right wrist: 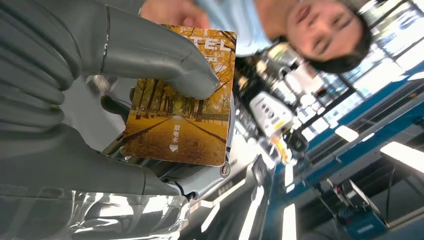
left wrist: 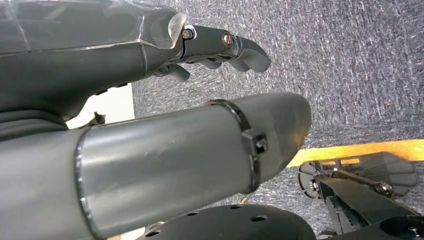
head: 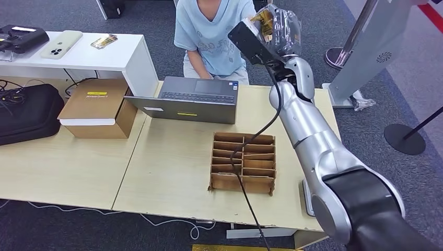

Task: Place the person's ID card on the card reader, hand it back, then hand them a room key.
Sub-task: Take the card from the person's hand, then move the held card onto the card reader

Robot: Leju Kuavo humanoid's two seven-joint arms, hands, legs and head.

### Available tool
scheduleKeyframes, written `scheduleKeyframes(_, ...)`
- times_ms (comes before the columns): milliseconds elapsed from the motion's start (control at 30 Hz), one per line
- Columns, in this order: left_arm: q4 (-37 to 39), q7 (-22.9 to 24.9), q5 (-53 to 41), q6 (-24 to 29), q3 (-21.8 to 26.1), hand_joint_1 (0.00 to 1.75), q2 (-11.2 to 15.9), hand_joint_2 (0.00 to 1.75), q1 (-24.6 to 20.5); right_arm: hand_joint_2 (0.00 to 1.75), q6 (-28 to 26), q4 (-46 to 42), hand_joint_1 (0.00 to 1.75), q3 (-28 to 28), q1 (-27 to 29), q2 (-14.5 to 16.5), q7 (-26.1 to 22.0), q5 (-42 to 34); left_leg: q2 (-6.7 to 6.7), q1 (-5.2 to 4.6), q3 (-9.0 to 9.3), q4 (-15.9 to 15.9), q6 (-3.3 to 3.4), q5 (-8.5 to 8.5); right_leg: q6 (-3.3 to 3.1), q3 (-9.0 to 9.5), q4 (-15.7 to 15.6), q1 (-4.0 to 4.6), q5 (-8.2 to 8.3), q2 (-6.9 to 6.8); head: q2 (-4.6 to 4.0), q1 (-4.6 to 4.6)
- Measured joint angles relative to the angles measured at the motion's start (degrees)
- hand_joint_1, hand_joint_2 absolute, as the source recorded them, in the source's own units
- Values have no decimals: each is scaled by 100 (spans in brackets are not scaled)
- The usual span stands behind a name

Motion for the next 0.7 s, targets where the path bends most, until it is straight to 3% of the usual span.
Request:
scheduleKeyframes(200, 0, -50, -9, -18, 1, 0, -8, 0, 14, 175, 1337, -1548, 175, -152, 903, -199, -257, -1511, -2, -2, -2, 0, 1, -1, 0, -2, -3, 0, 0, -1, 0, 0)
scheduleKeyframes(400, 0, -52, 3, -14, 8, 0, -13, 0, 27, 175, 2899, -2479, 175, -584, 1454, -671, -746, -3321, -4, -4, -3, 1, 5, -3, 1, 0, -6, -1, 0, -2, 0, -1)
scheduleKeyframes(533, 0, -59, 50, 2, 17, 0, -34, 0, 42, 175, 3498, -2675, 175, -854, 1674, -1057, -936, -4022, -4, -5, -4, 2, 7, -5, 1, 0, -7, -2, 0, -3, 0, -1)
scheduleKeyframes(700, 0, -63, 65, 9, 22, 0, -49, 0, 53, 175, 3719, -2756, 175, -1034, 1837, -1371, -985, -4269, 2, -4, -2, 2, 8, -6, 1, -2, -6, -3, 0, 0, 0, -2)
